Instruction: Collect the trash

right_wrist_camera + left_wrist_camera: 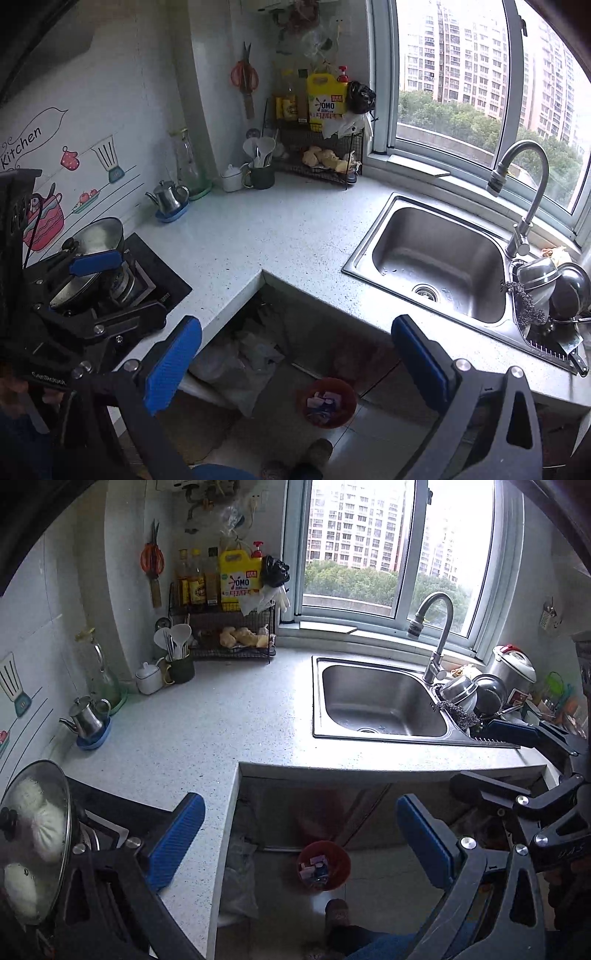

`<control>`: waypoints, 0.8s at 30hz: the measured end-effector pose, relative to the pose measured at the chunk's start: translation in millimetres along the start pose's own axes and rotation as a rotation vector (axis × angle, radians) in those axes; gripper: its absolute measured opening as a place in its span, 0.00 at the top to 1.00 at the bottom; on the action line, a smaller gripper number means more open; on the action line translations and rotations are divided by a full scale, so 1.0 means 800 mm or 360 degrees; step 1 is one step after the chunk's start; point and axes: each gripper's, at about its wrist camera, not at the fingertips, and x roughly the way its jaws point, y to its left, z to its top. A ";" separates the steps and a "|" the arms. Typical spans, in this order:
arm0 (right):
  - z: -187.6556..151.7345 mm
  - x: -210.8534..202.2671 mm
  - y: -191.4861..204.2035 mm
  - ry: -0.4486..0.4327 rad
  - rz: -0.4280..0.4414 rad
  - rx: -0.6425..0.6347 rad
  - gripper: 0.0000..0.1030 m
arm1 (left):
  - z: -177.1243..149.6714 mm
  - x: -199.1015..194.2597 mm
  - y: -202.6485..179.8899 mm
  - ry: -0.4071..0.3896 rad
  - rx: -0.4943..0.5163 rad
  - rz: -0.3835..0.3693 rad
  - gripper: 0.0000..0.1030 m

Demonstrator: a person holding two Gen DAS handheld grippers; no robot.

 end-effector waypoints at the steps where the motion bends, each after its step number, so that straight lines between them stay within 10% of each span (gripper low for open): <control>1: -0.001 -0.001 0.003 0.0002 -0.0003 -0.0005 0.00 | -0.001 -0.005 0.001 -0.0010 -0.0007 -0.0011 0.00; 24: -0.027 -0.024 0.004 -0.0006 -0.0039 -0.0007 0.00 | -0.036 -0.020 -0.023 0.0031 0.0087 -0.0057 0.00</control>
